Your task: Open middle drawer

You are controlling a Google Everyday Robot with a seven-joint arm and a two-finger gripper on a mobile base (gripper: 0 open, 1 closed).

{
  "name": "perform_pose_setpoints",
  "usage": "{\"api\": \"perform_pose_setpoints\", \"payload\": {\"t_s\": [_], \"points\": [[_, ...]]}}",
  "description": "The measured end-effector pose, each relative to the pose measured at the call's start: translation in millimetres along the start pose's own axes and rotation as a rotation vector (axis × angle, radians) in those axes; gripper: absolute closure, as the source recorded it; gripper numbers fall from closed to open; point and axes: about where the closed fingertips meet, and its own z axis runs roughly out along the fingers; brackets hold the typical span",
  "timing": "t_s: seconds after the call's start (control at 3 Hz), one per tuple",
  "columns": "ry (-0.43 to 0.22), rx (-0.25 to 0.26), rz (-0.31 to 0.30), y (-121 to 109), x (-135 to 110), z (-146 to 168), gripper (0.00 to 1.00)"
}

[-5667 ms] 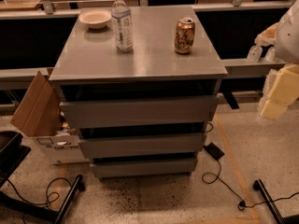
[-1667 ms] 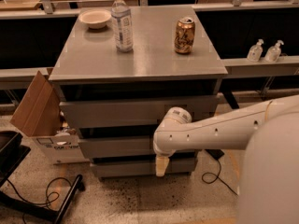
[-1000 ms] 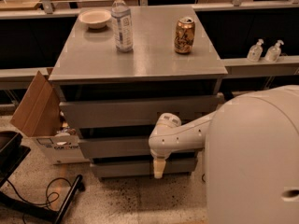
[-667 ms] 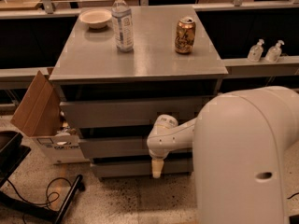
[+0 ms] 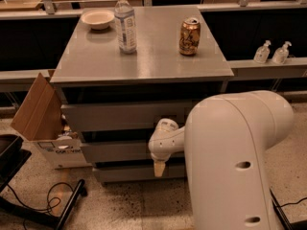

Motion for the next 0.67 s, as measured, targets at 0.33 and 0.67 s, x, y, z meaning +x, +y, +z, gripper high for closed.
{"api": "perform_pose_setpoints", "payload": {"t_s": [0.33, 0.67], "points": [[-0.001, -0.002, 0.006, -0.7, -1.1, 7.6, 0.41], [-0.001, -0.002, 0.006, -1.6, -1.3, 4.2, 0.64]]}}
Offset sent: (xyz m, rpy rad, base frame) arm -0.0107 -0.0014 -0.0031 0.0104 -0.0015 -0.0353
